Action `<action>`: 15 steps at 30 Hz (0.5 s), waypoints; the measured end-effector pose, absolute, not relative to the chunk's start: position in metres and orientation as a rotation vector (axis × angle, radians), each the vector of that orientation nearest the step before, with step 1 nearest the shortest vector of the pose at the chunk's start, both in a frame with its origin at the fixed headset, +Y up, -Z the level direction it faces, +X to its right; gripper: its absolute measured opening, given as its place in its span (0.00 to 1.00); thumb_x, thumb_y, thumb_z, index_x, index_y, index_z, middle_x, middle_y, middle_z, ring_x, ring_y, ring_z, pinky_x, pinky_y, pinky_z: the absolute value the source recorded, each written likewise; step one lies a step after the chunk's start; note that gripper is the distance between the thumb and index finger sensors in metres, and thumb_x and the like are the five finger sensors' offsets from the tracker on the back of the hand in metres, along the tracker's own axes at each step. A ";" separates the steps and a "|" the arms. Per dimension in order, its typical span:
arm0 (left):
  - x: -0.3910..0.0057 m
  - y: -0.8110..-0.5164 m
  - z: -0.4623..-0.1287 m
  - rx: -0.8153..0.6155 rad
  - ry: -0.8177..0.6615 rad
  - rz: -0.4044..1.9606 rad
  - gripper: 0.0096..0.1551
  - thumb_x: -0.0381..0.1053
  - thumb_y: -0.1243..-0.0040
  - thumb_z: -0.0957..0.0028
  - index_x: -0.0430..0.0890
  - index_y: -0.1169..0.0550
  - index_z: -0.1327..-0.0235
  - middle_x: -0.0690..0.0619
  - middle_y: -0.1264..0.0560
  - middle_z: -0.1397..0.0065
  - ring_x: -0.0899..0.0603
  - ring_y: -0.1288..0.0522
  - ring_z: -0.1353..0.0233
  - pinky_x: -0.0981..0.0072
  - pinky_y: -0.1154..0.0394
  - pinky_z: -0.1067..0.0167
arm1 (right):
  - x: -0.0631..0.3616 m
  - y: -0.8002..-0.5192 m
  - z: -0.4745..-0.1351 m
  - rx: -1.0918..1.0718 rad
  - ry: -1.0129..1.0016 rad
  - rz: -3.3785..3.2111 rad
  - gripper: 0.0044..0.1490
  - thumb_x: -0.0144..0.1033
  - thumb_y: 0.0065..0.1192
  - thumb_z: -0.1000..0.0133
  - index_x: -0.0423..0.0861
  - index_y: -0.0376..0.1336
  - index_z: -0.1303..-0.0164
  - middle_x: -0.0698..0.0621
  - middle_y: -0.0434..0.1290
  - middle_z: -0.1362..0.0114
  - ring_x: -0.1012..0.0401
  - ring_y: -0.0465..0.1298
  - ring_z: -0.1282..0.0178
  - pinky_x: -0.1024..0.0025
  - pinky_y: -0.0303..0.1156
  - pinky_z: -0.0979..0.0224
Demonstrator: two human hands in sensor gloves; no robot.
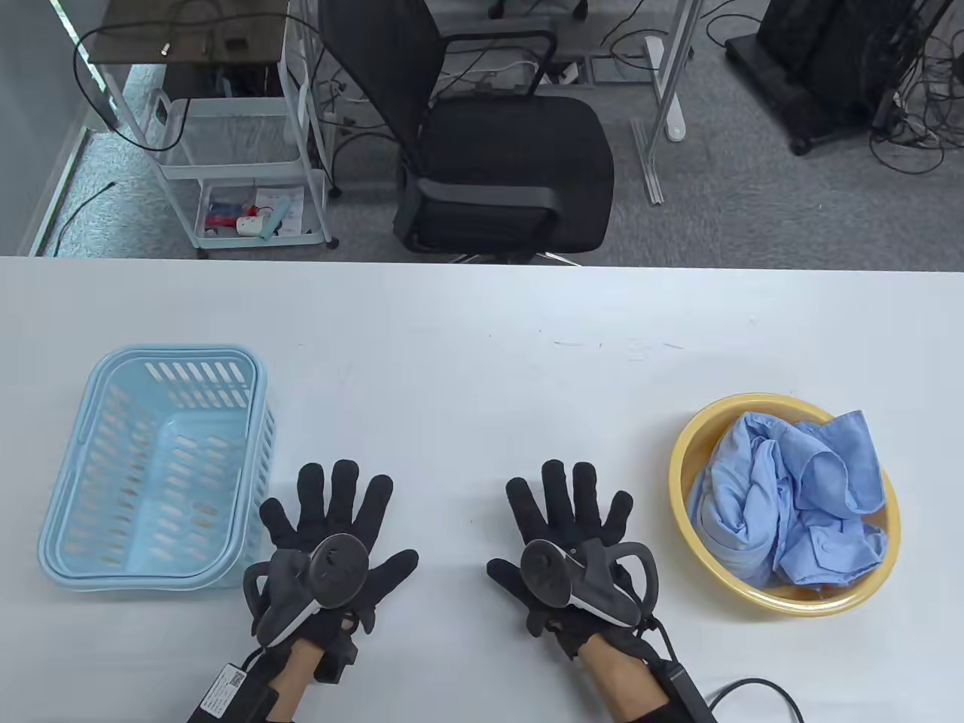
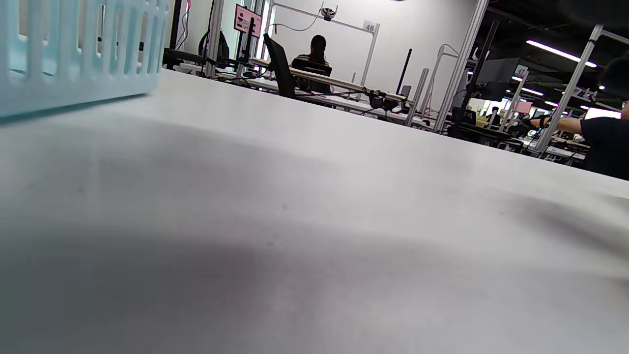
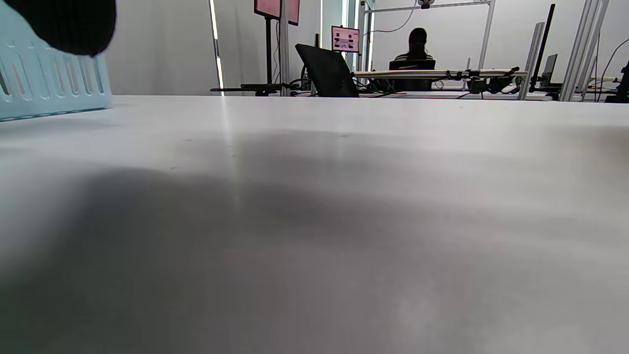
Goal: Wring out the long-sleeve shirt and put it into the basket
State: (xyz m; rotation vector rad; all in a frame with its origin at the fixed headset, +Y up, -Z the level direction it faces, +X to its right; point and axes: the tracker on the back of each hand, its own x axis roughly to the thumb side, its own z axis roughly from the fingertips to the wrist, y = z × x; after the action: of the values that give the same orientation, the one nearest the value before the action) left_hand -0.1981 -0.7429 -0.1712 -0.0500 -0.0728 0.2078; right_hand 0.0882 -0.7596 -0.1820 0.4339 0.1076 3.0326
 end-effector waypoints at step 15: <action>-0.197 -0.749 -0.171 -0.062 -0.077 0.219 0.58 0.88 0.55 0.65 0.70 0.49 0.18 0.59 0.64 0.13 0.36 0.67 0.12 0.20 0.63 0.28 | 0.101 -0.754 -0.180 0.399 0.051 3.005 0.66 0.78 0.54 0.44 0.54 0.27 0.15 0.40 0.21 0.15 0.33 0.26 0.18 0.15 0.32 0.32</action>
State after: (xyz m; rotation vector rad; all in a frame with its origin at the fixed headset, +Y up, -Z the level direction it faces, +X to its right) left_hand -0.1968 -0.7489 -0.1714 -0.0622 -0.0768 0.2192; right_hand 0.1006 -0.7539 -0.1797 0.3987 0.0507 3.0047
